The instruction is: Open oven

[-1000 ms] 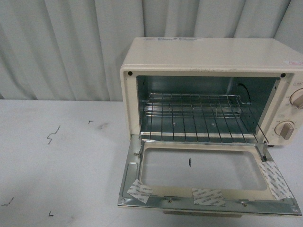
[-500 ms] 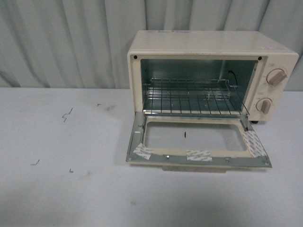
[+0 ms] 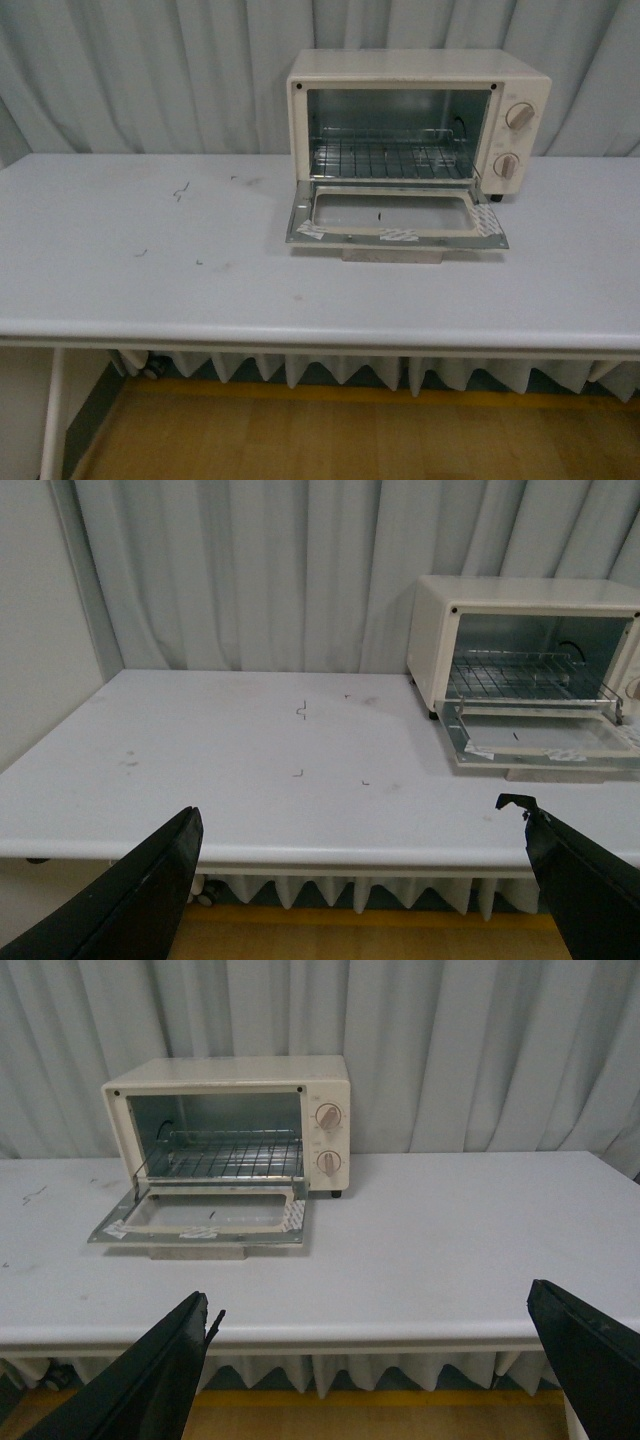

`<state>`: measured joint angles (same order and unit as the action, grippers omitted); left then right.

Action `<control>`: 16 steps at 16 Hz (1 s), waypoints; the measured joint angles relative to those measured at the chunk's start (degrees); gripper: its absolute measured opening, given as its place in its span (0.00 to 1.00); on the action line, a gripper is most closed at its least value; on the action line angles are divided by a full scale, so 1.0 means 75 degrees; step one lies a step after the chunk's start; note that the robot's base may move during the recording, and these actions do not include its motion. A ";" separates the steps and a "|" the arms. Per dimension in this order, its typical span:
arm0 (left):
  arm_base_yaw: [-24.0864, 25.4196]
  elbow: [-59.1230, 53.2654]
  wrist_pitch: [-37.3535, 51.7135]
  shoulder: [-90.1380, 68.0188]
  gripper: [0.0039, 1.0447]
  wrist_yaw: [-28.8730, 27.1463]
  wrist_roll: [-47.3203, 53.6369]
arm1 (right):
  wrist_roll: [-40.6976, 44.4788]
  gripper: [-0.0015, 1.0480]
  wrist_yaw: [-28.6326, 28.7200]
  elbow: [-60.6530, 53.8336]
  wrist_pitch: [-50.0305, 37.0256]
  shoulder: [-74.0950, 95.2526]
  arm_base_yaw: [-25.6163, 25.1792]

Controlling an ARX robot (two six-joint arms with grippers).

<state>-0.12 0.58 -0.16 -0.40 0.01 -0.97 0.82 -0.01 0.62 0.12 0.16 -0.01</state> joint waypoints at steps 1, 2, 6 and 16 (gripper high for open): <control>0.0000 0.0000 0.0006 0.0000 0.94 0.0000 -0.0003 | 0.0000 0.94 0.0000 0.0000 0.0015 0.0000 0.0000; 0.0000 0.0000 -0.0012 0.0000 0.94 -0.0003 0.0000 | 0.0003 0.94 0.0003 0.0000 -0.0003 0.0000 0.0000; 0.0000 0.0000 -0.0006 0.0000 0.94 0.0000 0.0000 | 0.0000 0.94 0.0000 0.0000 0.0009 0.0000 0.0000; 0.0000 0.0000 0.0000 0.0000 0.94 0.0000 0.0000 | 0.0000 0.94 0.0000 0.0000 0.0006 0.0000 0.0000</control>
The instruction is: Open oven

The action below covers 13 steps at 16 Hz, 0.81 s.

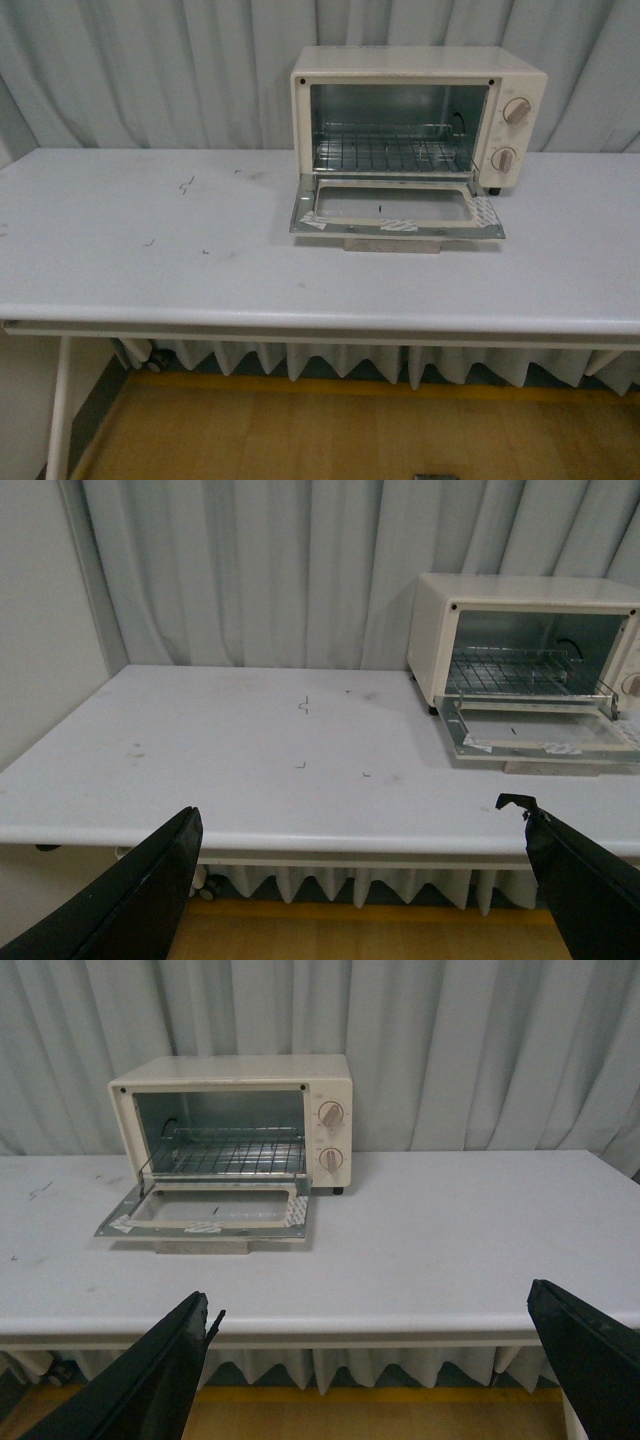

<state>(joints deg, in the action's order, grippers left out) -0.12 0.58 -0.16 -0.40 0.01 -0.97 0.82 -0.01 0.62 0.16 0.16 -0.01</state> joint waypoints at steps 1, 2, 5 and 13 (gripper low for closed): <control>0.0000 0.0000 0.0000 0.0000 0.94 0.0000 0.0000 | 0.0000 0.94 0.0003 0.0000 0.0000 0.0000 0.0000; 0.0000 0.0000 0.0026 0.0000 0.94 0.0000 -0.0003 | 0.0000 0.94 0.0003 0.0000 -0.0015 0.0000 0.0000; 0.0000 0.0000 -0.0003 0.0000 0.94 -0.0003 0.0000 | 0.0000 0.94 0.0003 0.0000 0.0006 0.0003 0.0000; 0.0000 0.0000 -0.0009 0.0000 0.94 -0.0003 0.0000 | 0.0000 0.94 0.0000 0.0000 0.0009 0.0000 0.0000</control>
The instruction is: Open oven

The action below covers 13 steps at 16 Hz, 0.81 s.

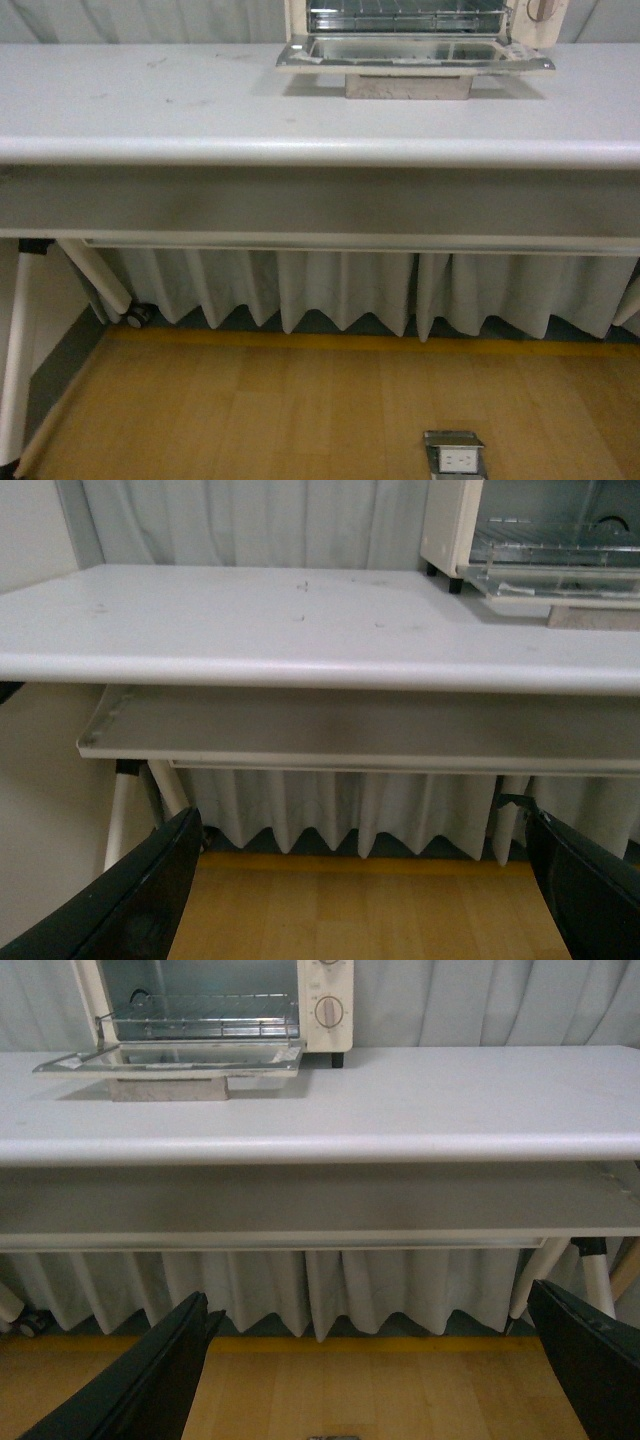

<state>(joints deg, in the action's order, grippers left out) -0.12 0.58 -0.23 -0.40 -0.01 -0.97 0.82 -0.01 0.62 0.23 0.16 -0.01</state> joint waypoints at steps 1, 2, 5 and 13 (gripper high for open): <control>0.0000 0.0000 0.0012 0.0000 0.94 0.0006 0.0000 | 0.0000 0.94 0.0003 0.0000 -0.0003 0.0003 0.0000; 0.0000 0.0000 0.0006 0.0000 0.94 0.0000 -0.0003 | 0.0000 0.94 0.0003 0.0000 -0.0003 0.0003 0.0000; 0.0000 0.0000 0.0006 0.0000 0.94 -0.0003 -0.0003 | 0.0000 0.94 0.0006 0.0000 -0.0012 0.0003 0.0000; 0.0000 0.0000 -0.0015 0.0000 0.94 -0.0003 0.0000 | 0.0000 0.94 0.0000 0.0000 0.0012 0.0003 0.0000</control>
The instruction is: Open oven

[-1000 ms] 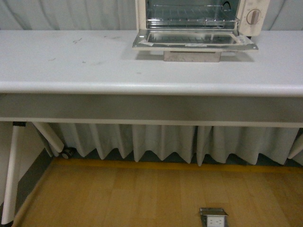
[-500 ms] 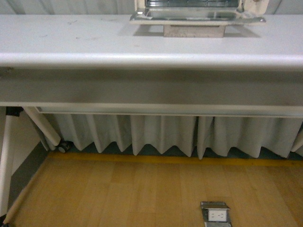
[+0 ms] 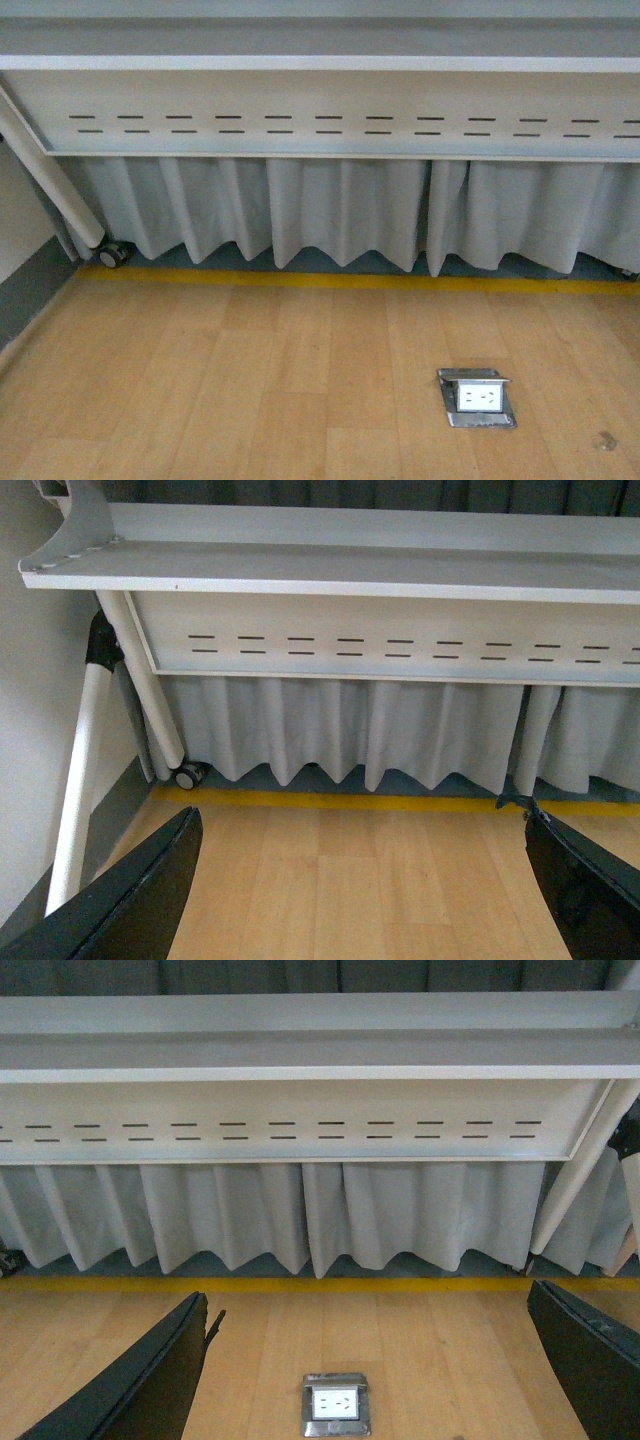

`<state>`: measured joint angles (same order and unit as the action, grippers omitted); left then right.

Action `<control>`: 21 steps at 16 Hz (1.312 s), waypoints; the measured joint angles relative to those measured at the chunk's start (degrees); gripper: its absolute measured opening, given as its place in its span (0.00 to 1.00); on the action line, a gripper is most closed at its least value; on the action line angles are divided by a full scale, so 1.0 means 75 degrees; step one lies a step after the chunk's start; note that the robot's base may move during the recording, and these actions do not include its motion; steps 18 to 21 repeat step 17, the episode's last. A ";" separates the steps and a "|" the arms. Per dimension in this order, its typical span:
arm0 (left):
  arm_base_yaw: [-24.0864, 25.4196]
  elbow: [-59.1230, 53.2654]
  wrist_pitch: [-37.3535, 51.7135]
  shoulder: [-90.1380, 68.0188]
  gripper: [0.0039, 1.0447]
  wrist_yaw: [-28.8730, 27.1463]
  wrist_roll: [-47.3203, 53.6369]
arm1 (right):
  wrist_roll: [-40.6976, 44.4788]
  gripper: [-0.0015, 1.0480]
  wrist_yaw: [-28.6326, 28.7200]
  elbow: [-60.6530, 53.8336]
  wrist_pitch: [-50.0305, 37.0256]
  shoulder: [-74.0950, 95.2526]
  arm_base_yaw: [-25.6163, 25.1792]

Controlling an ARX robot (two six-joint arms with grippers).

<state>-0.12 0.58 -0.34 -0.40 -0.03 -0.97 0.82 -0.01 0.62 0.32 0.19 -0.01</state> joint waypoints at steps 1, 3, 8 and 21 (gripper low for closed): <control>0.0000 0.0000 0.0000 0.0000 0.94 0.0003 0.0000 | 0.0000 0.94 0.0003 0.0000 -0.0003 0.0000 0.0000; 0.0000 0.0000 0.0003 0.0000 0.94 0.0003 0.0000 | 0.0000 0.94 0.0000 0.0000 -0.0003 0.0000 0.0000; 0.0000 0.0000 0.0009 0.0000 0.94 0.0003 0.0000 | 0.0000 0.94 0.0000 0.0000 -0.0009 0.0000 0.0000; 0.0000 0.0000 0.0009 0.0000 0.94 0.0003 0.0000 | 0.0000 0.94 0.0003 0.0000 -0.0009 0.0000 0.0000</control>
